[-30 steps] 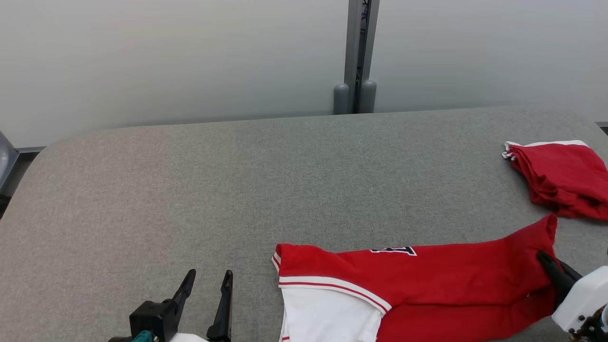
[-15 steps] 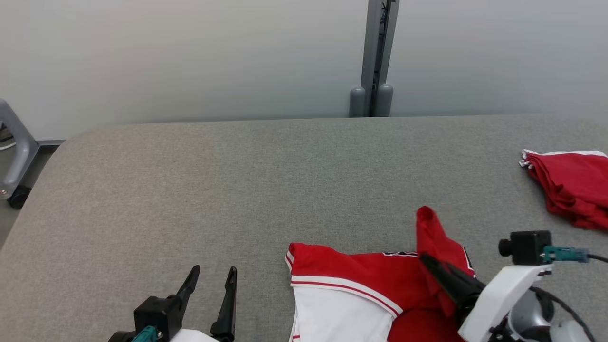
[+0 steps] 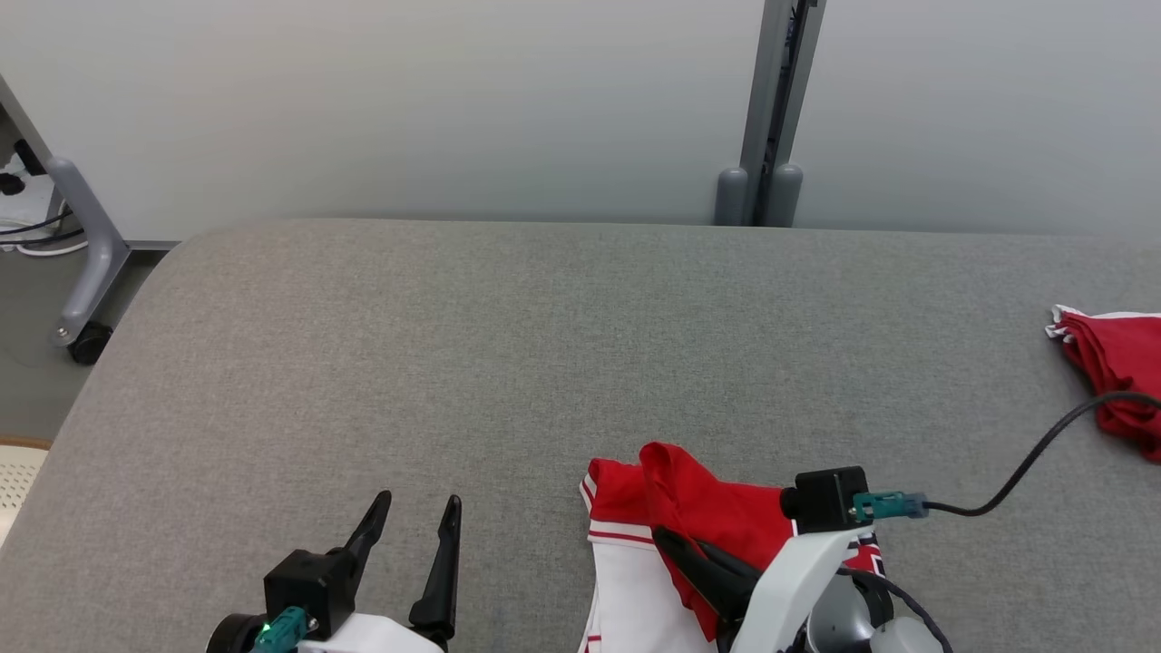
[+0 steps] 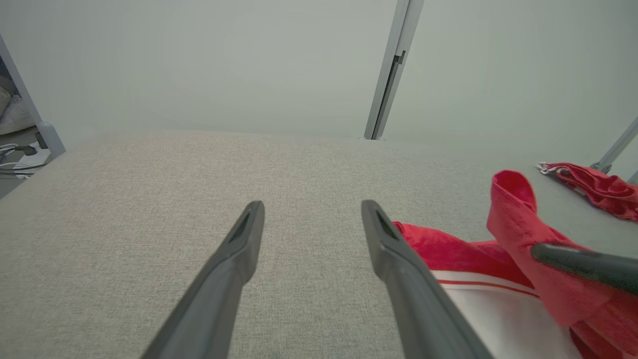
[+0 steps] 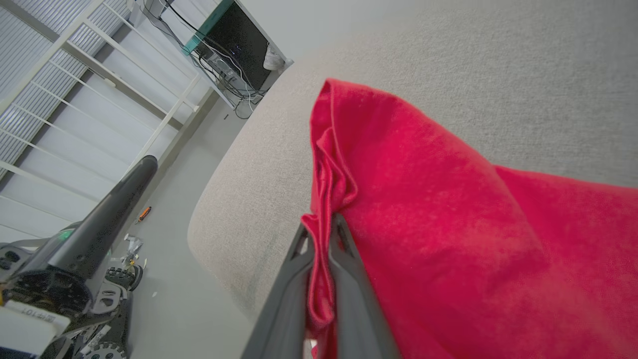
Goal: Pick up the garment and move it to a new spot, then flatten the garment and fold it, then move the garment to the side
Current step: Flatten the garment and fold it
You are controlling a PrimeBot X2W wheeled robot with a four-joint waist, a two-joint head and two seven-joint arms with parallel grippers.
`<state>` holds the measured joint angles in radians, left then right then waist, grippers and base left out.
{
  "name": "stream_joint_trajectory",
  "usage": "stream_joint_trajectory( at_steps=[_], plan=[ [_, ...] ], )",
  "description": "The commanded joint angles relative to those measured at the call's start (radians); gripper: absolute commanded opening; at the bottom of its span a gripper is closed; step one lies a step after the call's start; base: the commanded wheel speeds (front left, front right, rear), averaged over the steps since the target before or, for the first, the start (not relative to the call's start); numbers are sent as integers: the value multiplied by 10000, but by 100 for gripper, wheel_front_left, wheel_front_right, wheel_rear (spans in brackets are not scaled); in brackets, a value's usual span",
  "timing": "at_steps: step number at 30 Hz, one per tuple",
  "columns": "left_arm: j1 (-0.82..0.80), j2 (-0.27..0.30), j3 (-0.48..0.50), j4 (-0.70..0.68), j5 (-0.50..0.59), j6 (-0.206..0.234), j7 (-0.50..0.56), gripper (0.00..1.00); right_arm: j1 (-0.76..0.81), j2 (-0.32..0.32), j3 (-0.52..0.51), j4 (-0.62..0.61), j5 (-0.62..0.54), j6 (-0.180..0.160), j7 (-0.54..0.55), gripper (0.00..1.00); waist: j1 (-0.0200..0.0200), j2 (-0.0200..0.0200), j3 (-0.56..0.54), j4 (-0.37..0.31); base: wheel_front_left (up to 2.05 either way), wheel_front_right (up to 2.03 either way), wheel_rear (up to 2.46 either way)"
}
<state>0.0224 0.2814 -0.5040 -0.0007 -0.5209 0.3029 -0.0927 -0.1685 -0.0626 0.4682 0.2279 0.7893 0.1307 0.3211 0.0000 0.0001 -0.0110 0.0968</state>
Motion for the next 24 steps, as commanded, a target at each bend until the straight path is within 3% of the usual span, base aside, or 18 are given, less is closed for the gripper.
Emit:
stream_joint_trajectory(
  at_steps=[1,9,10,12,13,14,20,24],
  plan=[
    [-179,58,7,16,59,-23,-10,100,-167,5,99,293,81,4,-191,0,0,-1,-2,82,0,0,0],
    [-222,53,-64,62,30,-33,-12,100,-959,94,1105,2392,508,4,-1306,0,0,-1,-26,386,0,0,0],
    [-220,58,-68,65,26,-31,-15,100,-1033,93,1268,2567,643,4,-1434,8,0,-1,-28,404,0,0,0],
    [-211,59,-83,73,20,-12,-22,100,-1182,94,1572,2860,906,4,-1688,47,0,-1,-33,425,0,0,0],
    [-206,59,-93,76,23,2,-20,100,-1259,92,1731,2981,1045,4,-1812,85,0,-1,-36,432,0,0,0],
    [-201,62,-99,79,26,13,-20,100,-1336,94,1863,3054,1176,4,-1927,100,0,-1,-40,432,0,0,0],
    [-98,52,-173,97,-8,23,-57,100,-1676,86,2404,3042,1887,4,-2729,100,0,-1,-101,298,0,0,0],
    [-60,26,-234,127,-22,8,-70,100,-1733,-86,2067,3138,1495,3,-3515,100,0,-1,-153,198,0,0,0]
  ],
)
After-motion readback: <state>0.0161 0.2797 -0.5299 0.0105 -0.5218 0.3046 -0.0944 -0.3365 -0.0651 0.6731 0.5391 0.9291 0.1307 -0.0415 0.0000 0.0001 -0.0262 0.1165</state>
